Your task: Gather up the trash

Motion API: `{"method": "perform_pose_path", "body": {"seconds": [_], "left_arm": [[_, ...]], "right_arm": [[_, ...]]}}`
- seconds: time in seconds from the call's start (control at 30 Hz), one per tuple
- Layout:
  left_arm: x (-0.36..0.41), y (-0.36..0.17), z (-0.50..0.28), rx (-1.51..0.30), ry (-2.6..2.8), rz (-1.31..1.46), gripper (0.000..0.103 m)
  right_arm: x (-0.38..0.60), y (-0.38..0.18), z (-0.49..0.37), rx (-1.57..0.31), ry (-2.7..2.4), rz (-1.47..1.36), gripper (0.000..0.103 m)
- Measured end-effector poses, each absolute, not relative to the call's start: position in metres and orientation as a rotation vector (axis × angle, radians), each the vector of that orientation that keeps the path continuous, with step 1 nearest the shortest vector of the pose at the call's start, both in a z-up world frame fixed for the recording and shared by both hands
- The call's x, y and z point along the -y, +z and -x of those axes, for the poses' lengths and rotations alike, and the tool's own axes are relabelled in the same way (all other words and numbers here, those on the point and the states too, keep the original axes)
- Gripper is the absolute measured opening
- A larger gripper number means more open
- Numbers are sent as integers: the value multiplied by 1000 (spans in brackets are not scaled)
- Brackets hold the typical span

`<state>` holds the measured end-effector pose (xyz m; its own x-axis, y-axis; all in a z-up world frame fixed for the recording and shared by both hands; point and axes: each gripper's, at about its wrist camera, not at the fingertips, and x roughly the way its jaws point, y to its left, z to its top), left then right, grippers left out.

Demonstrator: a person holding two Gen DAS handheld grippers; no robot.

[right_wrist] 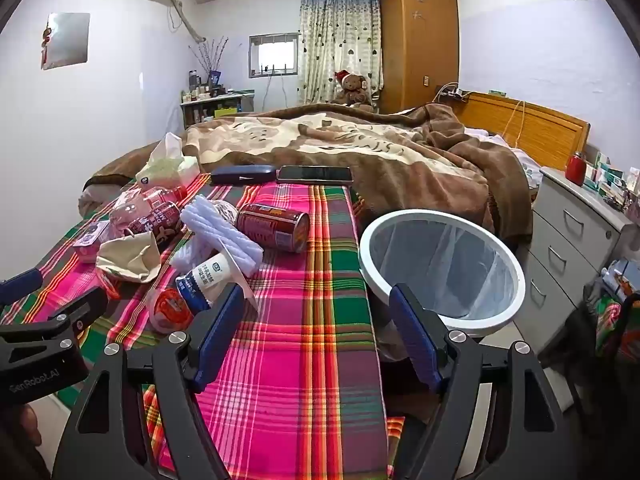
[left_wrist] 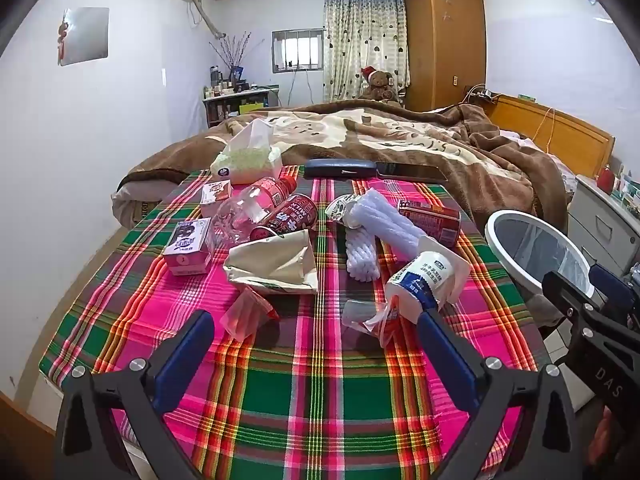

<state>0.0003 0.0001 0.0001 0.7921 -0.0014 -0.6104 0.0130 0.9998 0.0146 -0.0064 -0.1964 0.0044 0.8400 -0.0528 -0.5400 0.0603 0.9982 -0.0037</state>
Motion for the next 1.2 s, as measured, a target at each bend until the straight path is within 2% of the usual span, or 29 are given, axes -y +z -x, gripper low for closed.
{"method": "perform_pose_path", "body": {"seconds": [1.2], "left_arm": [[0, 4, 3, -644, -11, -24, 102]], "right_arm": [[198, 7, 7, -586, -73, -24, 77]]}}
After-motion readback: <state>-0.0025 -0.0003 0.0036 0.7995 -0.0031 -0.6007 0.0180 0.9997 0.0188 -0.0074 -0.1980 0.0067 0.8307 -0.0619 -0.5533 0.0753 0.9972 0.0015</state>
